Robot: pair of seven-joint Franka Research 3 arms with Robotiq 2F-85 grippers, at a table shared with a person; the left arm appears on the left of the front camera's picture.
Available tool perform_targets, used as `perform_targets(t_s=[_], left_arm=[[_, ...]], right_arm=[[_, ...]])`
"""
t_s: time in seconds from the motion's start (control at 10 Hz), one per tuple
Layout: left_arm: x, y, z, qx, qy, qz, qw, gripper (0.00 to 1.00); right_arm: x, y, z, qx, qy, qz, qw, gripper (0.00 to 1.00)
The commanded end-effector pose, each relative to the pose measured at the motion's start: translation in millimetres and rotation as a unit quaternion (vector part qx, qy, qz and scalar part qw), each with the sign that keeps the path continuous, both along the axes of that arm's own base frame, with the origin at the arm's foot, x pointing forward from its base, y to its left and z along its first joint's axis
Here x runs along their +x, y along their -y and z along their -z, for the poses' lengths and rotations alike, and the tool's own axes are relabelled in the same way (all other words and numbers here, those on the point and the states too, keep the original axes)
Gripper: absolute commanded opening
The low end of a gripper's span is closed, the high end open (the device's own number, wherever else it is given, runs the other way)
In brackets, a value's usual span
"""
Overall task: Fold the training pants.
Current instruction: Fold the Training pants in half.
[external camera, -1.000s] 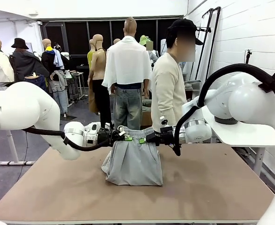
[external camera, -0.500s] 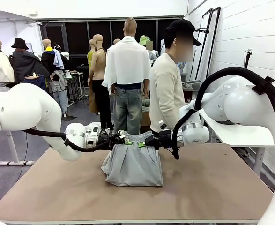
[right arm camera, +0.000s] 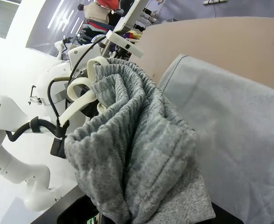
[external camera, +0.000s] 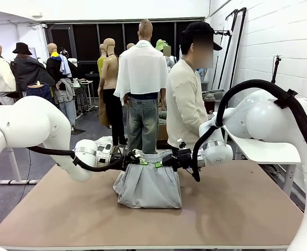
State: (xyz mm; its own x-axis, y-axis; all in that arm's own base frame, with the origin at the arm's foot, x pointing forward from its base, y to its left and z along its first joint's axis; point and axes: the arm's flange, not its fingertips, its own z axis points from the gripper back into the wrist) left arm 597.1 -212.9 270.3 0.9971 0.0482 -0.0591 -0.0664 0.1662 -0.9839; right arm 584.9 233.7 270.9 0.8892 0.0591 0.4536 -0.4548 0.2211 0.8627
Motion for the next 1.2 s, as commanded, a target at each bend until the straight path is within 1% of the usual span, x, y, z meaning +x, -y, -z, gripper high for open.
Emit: perform_targets(t_s=[0.0,0.2,0.4,0.6,0.9,1.1], left_arm=[[16,-7,4,0.013,-0.001,-0.006,1.000,0.00],[22,-6,8,0.014,-0.005,-0.008,1.000,0.00],[23,-10,12,0.028,-0.029,-0.019,0.999,0.00],[25,-12,17,0.029,-0.037,-0.025,0.999,0.00],[31,-14,29,0.030,-0.058,-0.036,0.997,0.00],[32,-15,32,0.031,-0.061,-0.041,0.997,0.00]], right_arm=[[20,15,1,-0.004,-0.006,0.007,1.000,0.00],[27,17,9,-0.006,-0.013,0.012,1.000,0.00],[32,20,18,-0.010,-0.028,0.021,0.999,0.00],[34,21,21,-0.018,-0.035,0.026,0.999,0.00],[35,24,26,-0.030,-0.058,0.034,0.997,0.00],[37,25,26,-0.034,-0.058,0.043,0.997,0.00]])
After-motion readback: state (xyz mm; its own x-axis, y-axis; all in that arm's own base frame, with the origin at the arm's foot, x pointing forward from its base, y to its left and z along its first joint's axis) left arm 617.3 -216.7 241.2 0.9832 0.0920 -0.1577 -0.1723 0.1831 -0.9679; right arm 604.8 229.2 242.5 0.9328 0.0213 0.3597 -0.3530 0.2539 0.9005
